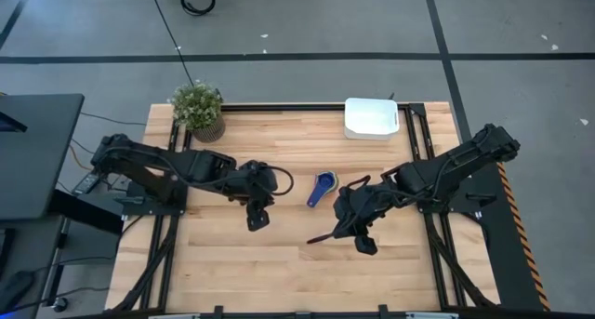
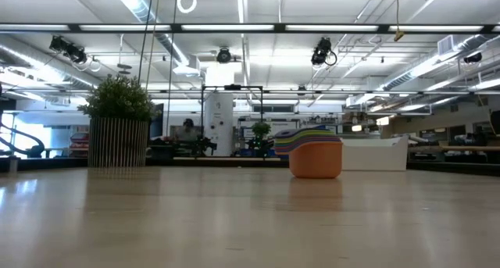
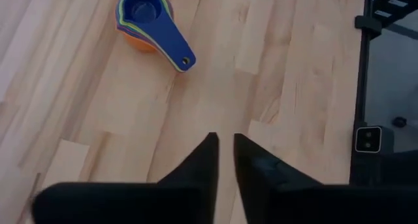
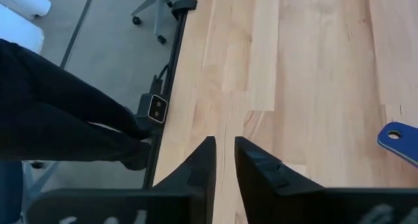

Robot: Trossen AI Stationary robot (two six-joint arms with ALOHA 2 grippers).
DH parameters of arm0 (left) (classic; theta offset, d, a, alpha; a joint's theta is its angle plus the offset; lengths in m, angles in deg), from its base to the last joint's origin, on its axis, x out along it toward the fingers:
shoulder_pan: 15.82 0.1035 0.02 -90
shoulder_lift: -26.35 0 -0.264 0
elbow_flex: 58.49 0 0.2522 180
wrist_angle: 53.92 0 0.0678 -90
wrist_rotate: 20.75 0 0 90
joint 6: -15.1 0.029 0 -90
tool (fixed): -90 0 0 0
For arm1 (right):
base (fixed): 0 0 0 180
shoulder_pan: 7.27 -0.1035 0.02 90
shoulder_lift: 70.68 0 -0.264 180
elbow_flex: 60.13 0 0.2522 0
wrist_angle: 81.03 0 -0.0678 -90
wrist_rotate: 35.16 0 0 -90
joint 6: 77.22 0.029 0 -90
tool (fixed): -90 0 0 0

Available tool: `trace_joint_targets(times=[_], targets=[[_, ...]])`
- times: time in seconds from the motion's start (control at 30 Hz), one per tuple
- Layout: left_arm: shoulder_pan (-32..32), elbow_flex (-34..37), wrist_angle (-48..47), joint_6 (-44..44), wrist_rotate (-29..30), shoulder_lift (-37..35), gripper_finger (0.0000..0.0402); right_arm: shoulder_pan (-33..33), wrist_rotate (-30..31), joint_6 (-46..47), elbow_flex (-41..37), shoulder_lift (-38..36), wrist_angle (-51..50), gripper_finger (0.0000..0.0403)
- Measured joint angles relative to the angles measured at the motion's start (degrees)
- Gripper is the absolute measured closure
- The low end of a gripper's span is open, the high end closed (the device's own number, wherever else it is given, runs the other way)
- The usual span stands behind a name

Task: Nest measuring cups in basket
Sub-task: Put the nested measuring cups into the white bin

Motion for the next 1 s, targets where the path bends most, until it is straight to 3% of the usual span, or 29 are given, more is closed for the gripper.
trace_joint_targets(times=[0.3,0.8,1.0], targets=[[2.0,0.0,1.2,-3.0,0.5,1.8,0.0278,0.0,0.7,-1.9,0.0,0.0,-2.2,0.0332],[3.3,0.0,2.6,-2.6,0.6,6.2,0.0274,0.0,0.6,-3.5,0.0,0.0,-3.8,0.0339],[3.3,0.0,2.6,-2.5,0.6,6.2,0.0274,0.0,0.6,-4.9,0.0,0.0,-3.9,0.0362]])
